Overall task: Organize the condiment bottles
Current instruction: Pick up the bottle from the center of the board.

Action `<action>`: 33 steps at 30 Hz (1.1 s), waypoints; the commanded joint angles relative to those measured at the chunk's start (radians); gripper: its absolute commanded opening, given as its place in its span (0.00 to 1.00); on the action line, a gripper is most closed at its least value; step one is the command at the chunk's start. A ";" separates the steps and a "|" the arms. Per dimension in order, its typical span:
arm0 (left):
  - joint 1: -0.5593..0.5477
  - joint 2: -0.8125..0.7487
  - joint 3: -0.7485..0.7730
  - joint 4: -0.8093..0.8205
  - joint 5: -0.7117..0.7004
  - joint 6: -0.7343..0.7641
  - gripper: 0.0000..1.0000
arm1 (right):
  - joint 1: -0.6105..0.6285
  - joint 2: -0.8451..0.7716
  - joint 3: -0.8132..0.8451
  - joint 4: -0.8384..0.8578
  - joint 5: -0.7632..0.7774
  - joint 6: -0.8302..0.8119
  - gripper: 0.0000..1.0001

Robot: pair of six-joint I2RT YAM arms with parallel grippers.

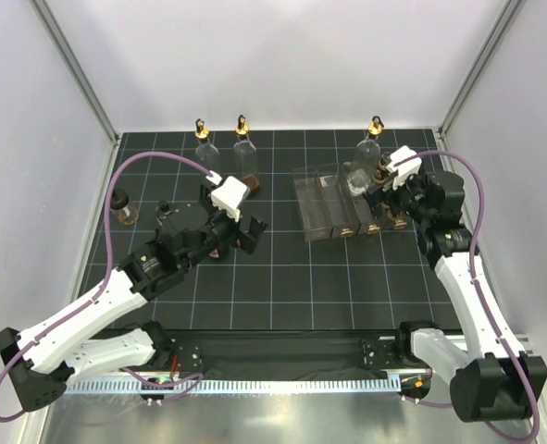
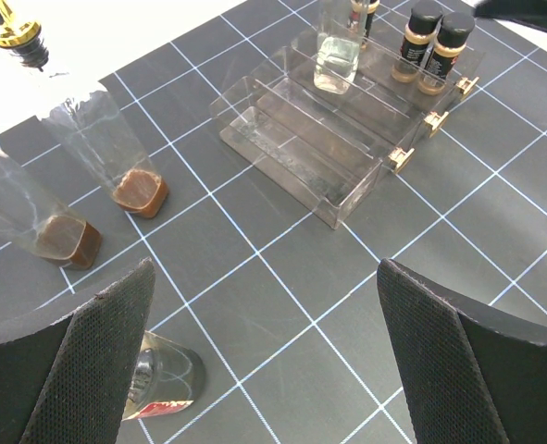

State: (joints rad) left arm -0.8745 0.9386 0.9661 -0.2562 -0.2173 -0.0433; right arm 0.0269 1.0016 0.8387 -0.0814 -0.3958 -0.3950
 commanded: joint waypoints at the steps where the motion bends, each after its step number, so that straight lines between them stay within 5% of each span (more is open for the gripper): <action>1: 0.006 0.003 0.000 0.043 -0.011 0.000 1.00 | 0.005 -0.067 -0.006 -0.151 -0.037 -0.062 1.00; 13: 0.014 0.012 0.005 0.043 -0.014 -0.013 1.00 | -0.005 -0.175 -0.007 -0.300 -0.182 -0.122 1.00; 33: 0.279 0.138 0.161 0.028 0.159 -0.233 1.00 | -0.056 -0.219 -0.078 -0.319 -0.324 -0.151 1.00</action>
State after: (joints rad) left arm -0.6281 1.0496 1.0653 -0.2565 -0.1093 -0.2111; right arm -0.0238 0.7963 0.7586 -0.4026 -0.6765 -0.5297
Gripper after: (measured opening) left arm 0.996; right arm 0.996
